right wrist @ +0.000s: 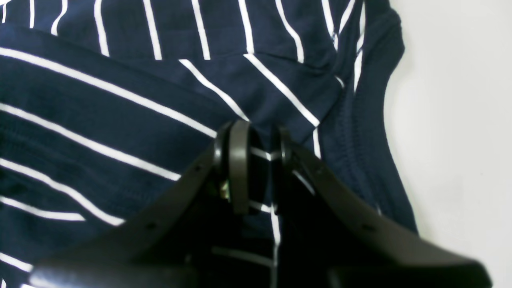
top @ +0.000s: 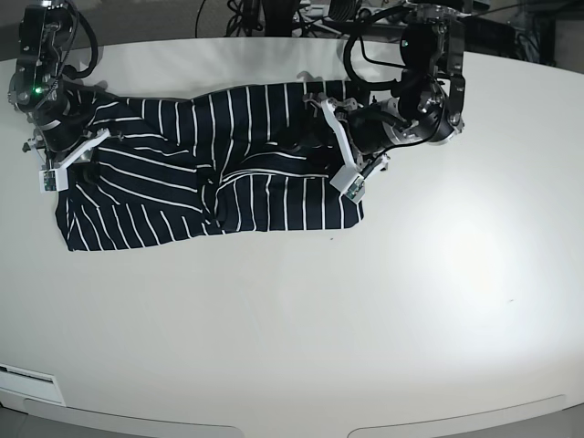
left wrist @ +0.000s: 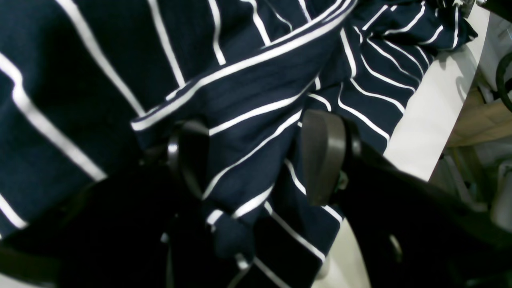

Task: Fold the T-shirt properly
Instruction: 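Press and smooth the folded end with the left gripper, then lift the folded section with the left gripper and fold it over again, then grasp the remaining strip end with the right gripper and fold it onto the stack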

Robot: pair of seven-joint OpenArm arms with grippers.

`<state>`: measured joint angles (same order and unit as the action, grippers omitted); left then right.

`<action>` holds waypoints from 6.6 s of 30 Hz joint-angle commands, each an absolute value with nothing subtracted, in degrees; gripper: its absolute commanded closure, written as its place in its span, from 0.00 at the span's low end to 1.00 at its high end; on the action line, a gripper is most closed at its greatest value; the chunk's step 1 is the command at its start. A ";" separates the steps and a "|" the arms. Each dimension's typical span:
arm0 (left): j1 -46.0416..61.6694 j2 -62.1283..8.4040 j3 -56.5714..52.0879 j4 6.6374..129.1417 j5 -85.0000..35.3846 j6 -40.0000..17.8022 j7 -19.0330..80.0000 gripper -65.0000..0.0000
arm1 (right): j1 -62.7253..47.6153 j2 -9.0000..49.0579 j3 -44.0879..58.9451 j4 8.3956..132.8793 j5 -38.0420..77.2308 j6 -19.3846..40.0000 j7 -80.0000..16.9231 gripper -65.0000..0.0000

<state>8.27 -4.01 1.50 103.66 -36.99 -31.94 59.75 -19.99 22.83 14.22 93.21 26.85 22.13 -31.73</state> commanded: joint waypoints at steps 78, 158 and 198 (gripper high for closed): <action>9.78 -4.10 -1.15 108.64 -75.75 -40.00 73.28 0.45 | -20.97 22.70 13.54 92.53 25.50 23.62 -38.87 0.79; 6.61 -10.81 -5.06 98.63 -41.74 -36.88 45.45 0.70 | -6.96 32.34 17.72 92.49 17.43 17.69 -49.71 1.00; 10.13 -10.79 -5.69 98.56 -46.19 -36.91 48.05 0.70 | -3.22 7.79 17.61 116.46 49.52 26.65 -55.18 1.00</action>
<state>10.70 -10.61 -5.61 97.51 -44.82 -36.53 49.19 -4.12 7.35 17.45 115.42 48.03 26.20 -56.88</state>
